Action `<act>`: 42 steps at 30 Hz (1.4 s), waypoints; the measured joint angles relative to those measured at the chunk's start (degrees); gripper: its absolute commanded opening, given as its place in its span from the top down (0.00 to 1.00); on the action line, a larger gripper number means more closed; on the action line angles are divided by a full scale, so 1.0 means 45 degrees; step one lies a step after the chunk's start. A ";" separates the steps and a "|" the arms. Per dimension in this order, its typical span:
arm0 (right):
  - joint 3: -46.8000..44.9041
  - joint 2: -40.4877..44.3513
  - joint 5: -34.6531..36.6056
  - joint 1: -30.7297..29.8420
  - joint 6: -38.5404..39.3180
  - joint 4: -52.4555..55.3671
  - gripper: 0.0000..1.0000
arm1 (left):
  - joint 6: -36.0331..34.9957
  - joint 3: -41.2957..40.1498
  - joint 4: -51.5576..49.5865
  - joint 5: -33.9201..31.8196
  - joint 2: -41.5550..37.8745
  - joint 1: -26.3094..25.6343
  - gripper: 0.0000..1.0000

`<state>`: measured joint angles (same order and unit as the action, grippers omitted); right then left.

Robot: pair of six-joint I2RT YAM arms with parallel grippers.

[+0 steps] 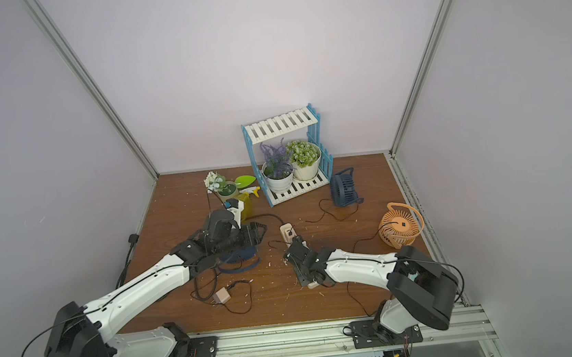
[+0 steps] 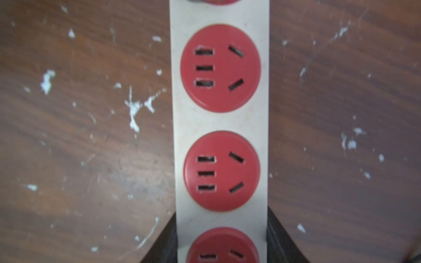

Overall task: Plug the desk fan into the power strip
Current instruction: Move the socket to the center of the board, then pick up the plug from the center of the board.

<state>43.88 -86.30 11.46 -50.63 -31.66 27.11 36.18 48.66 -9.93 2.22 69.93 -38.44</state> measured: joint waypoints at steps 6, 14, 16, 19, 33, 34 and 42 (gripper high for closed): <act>0.2035 -0.2025 -0.0379 0.0952 0.1171 -0.0413 0.51 | 0.0233 -0.0525 -0.2050 -0.0515 -0.1457 0.0000 0.28; 0.2453 -0.2730 -0.0447 0.1515 0.1865 -0.2322 0.19 | 0.1316 -0.0612 -0.6431 -0.0695 -0.3585 0.0000 0.27; 0.2239 -0.2244 -0.0442 0.1515 0.1943 -0.2370 0.15 | 0.1948 -0.0631 -0.7480 -0.0772 -0.4240 0.0000 0.26; 0.1588 -0.0675 -0.0389 0.1520 0.1953 -0.2273 0.11 | 0.3104 -0.1064 -0.8641 -0.0821 -0.5090 0.0000 0.22; -0.1161 0.5139 -0.0073 0.2574 0.1938 -0.2195 0.06 | 0.5333 -0.2098 -0.9899 -0.1277 -0.3138 0.0005 0.30; -0.1307 0.5178 -0.0092 0.2594 0.1899 -0.2195 0.06 | 0.5285 -0.1962 -0.9787 -0.1307 -0.2885 0.0005 0.30; -0.1885 0.5503 -0.0277 0.2613 0.1593 -0.2186 0.06 | 0.5498 -0.2769 -0.8684 -0.1273 -0.2171 0.0044 0.29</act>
<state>35.40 -61.54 10.22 -38.87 -24.49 17.28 60.93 36.21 -49.01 -3.51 60.16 -38.24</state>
